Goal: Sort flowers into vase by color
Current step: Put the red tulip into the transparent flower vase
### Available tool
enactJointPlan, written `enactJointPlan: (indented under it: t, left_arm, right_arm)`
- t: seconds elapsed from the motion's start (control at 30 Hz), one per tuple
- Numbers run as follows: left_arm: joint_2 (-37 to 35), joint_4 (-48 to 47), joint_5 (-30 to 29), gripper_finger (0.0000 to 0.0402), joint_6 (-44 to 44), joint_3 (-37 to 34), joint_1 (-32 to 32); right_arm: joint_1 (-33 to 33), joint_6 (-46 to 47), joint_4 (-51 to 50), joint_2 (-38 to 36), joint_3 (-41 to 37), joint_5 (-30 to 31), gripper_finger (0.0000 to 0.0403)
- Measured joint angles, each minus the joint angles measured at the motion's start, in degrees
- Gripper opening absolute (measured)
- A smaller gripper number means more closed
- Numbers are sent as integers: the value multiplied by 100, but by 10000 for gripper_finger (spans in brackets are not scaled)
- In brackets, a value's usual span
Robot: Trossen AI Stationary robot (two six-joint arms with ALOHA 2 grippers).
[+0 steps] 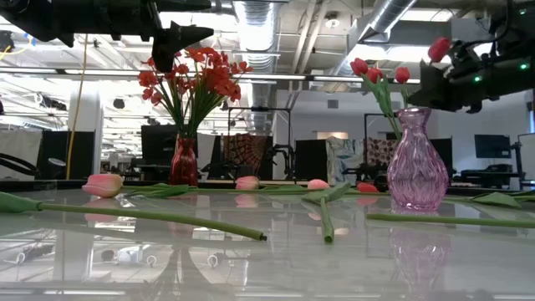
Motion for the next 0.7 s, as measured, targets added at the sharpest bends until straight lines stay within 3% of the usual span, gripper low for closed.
enactJointPlan:
  t: [0.2, 0.3, 0.43, 0.7]
  left_arm:
    - [0, 0, 2, 215, -40, 0, 2]
    - [0, -1, 0, 215, -40, 0, 1]
    - [0, 0, 2, 215, -39, 0, 0]
    - [0, -2, 2, 215, -13, 0, 0]
  right_arm:
    - [0, 337, -1499, 1, 527, -12, 221]
    - [0, 426, -2280, 1, 854, -321, 248]
    - [20, 436, -2943, 0, 1228, -649, 258]
    - [94, 562, -4426, 12, 1953, -729, 259]
